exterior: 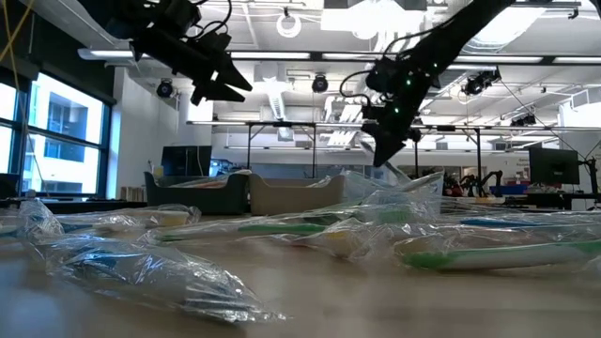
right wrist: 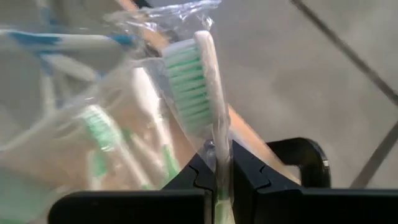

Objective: Pick & Place Toothbrushes
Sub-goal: Put the green toothbrush into the transparent bin, then put the orange toothbrush into the dark blue bin

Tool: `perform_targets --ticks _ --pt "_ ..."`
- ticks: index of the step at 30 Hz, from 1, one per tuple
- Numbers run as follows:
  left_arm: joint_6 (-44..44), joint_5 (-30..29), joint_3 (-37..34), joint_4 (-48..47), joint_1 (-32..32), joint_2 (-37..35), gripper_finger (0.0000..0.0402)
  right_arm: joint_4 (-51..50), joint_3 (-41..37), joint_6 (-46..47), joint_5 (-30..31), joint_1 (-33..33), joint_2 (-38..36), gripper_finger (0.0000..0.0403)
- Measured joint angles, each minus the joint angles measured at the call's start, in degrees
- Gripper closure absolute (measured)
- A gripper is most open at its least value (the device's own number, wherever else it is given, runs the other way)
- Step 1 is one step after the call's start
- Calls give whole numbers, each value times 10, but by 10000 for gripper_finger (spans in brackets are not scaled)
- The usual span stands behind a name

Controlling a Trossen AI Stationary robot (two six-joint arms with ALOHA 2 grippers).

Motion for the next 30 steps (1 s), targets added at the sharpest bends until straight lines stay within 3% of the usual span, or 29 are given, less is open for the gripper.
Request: perform_targets --ticks 8,21,30 --pt "0 0 0 0 0 0 197 15 -27 -1 9 -7 0 384" --pt "0 0 0 0 0 0 197 14 -27 -14 -5 -1 -2 226" --pt "0 0 0 0 0 0 197 55 -8 -16 -5 43 -75 216"
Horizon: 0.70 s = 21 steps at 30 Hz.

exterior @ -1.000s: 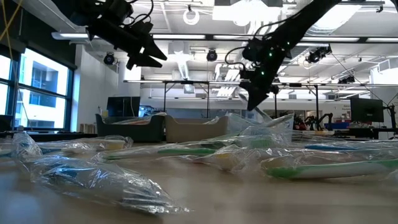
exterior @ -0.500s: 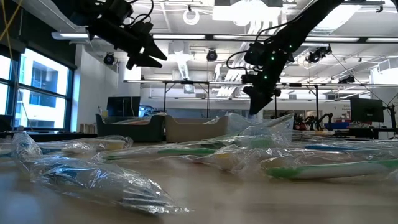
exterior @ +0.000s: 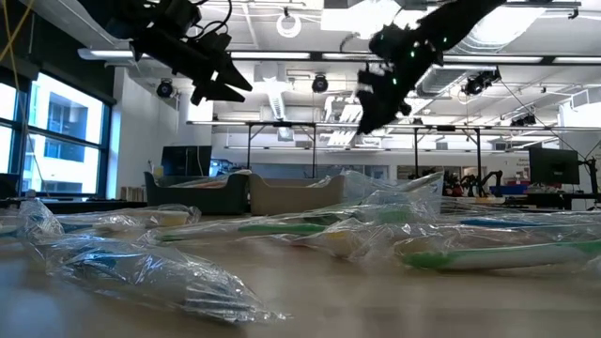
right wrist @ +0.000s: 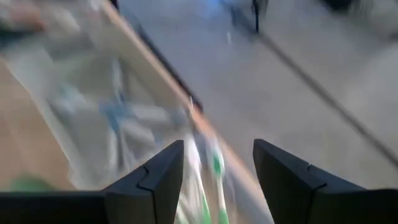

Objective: Pick & Place Toothbrushes
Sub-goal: Put the orange toothbrush into the dark blue bin

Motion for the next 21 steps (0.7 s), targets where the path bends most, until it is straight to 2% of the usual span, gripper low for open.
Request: perform_targets --ticks 3,7,12,21 --pt "0 0 0 0 0 0 197 63 0 4 -22 13 -22 216" --pt "0 -9 0 1 0 0 197 161 0 53 -64 26 -27 216" --pt "-2 -9 0 1 0 0 197 200 1 78 -142 40 -25 215" --pt "-45 -1 -1 -4 -1 -7 202 192 1 79 -134 56 -24 215"
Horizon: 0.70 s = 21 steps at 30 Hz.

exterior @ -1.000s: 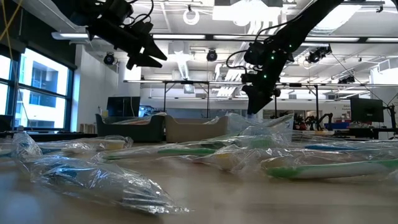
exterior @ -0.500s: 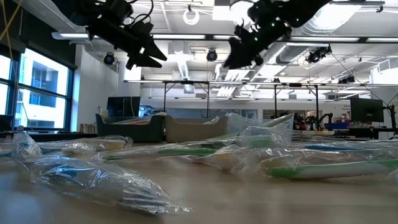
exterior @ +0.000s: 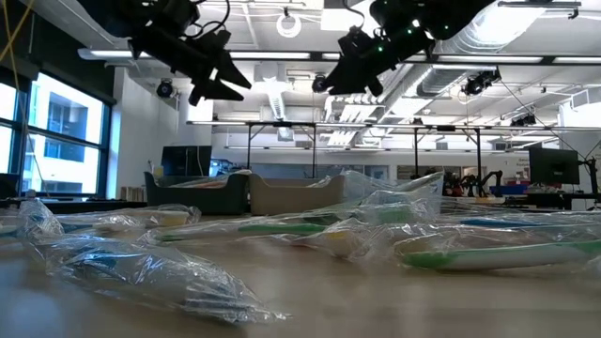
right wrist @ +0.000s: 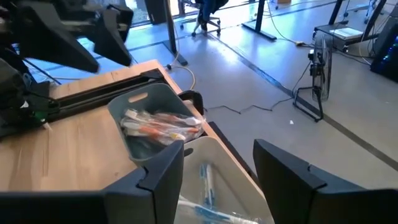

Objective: Pick & Place Toothbrushes
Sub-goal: Put the orange toothbrush into the dark blue bin

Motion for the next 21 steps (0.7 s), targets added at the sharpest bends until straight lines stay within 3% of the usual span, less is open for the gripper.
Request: perform_targets --ticks 5,11,21 --pt "-31 -1 0 -48 -37 -31 226 -14 0 -19 -2 0 0 215" --pt "-52 -46 0 -136 -134 -69 258 -33 0 -69 -2 0 0 215" --pt "-114 -182 0 -148 -262 -84 294 -69 0 -139 -2 0 0 215"
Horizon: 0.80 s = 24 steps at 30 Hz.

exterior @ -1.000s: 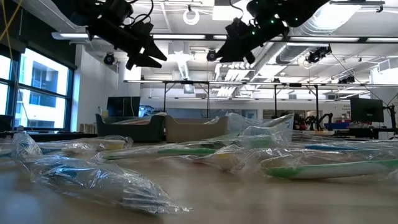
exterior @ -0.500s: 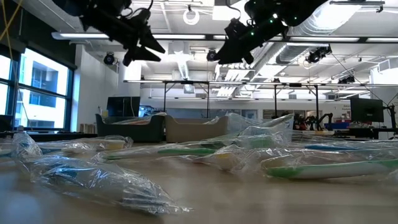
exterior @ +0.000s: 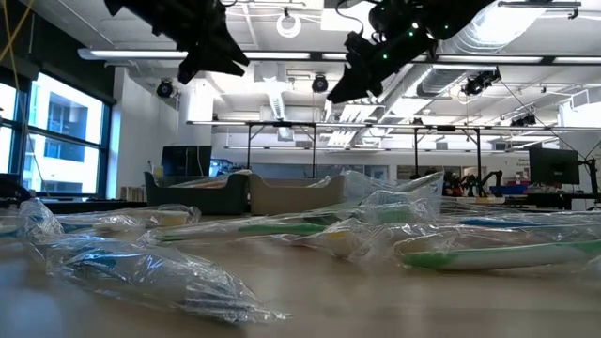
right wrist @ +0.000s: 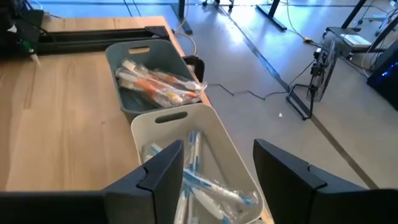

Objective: Pick & Place Toothbrushes
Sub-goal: Put the orange toothbrush into the dark blue bin

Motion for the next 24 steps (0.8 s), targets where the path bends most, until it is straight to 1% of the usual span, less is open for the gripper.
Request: perform_targets --ticks 6,12,16,21,24 --pt "-58 -45 0 -58 -52 0 310 -18 0 -30 2 0 0 215" --pt "-100 -88 0 -98 -102 0 337 -16 0 -31 5 -1 0 215" --pt "-116 -102 0 -108 -122 1 359 -15 0 -31 6 -1 0 215" --pt "-127 -134 1 -118 -140 9 395 -15 0 -31 5 -9 0 215" --pt "-140 -142 19 -150 -143 26 397 -14 0 -31 5 -10 0 215"
